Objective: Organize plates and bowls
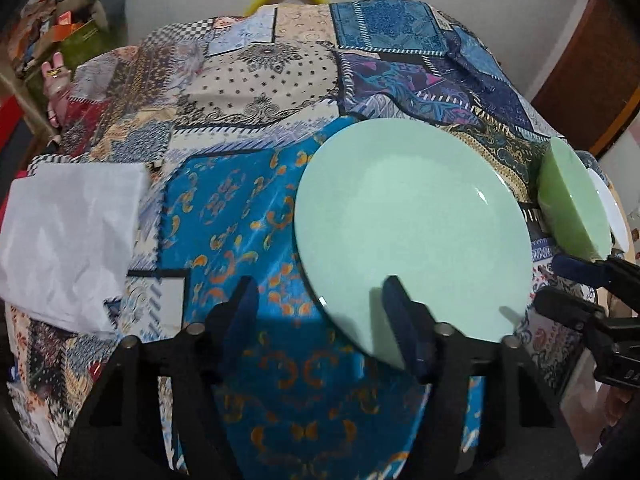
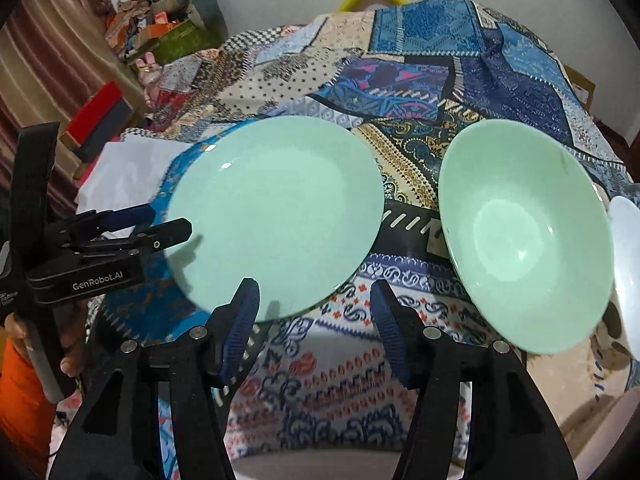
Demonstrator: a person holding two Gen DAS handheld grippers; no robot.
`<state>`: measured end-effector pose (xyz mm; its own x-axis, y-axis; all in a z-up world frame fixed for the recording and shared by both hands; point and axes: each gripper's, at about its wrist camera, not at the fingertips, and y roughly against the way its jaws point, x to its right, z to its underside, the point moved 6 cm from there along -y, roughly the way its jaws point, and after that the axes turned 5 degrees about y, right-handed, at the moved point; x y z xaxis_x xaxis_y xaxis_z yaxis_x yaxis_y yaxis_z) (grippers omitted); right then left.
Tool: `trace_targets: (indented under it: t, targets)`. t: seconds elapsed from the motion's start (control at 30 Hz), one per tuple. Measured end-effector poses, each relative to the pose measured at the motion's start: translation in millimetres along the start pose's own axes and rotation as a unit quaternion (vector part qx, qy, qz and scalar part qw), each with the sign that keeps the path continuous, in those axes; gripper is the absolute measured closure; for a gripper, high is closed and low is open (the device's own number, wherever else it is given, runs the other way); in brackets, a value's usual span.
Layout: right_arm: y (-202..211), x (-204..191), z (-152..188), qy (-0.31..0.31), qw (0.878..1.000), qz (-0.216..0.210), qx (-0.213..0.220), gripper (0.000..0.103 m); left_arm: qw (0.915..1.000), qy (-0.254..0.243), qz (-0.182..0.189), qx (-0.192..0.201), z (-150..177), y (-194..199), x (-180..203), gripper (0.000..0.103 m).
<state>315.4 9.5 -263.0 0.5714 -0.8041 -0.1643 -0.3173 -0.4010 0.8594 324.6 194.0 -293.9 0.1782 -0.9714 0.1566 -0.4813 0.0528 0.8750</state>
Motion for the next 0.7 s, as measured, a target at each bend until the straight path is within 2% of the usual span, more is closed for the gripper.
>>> trace_targets:
  t: [0.13,0.3,0.4,0.57,0.7]
  targets:
    - [-11.1,2.0,-2.6,-0.005,1.0,0.0,-0.01,0.049,0.9998,-0.005,0.018,0.002,-8.8,-4.9,4.7,0.054]
    - [-14.7,3.7,-7.4,-0.006,1.0,0.005,-0.008,0.057,0.9997,-0.003,0.025,0.001,-21.4,-13.0,8.1,0.061]
    - [-18.1,7.1,-10.3,-0.018,1.0,0.002,-0.008,0.06,0.9996,0.004,0.026,0.001,-25.6,-15.6,8.5,0.061]
    - [-18.0,11.9,-10.0,-0.025,1.0,-0.002,-0.007,0.07,0.9995,0.008,0.029,-0.003,-20.5,-11.0,4.0,0.067]
    - [-15.6,6.7,-5.1,-0.012,1.0,-0.013,-0.014,0.07,0.9996,0.007,0.025,-0.011,-5.2,-0.7,1.4,0.068]
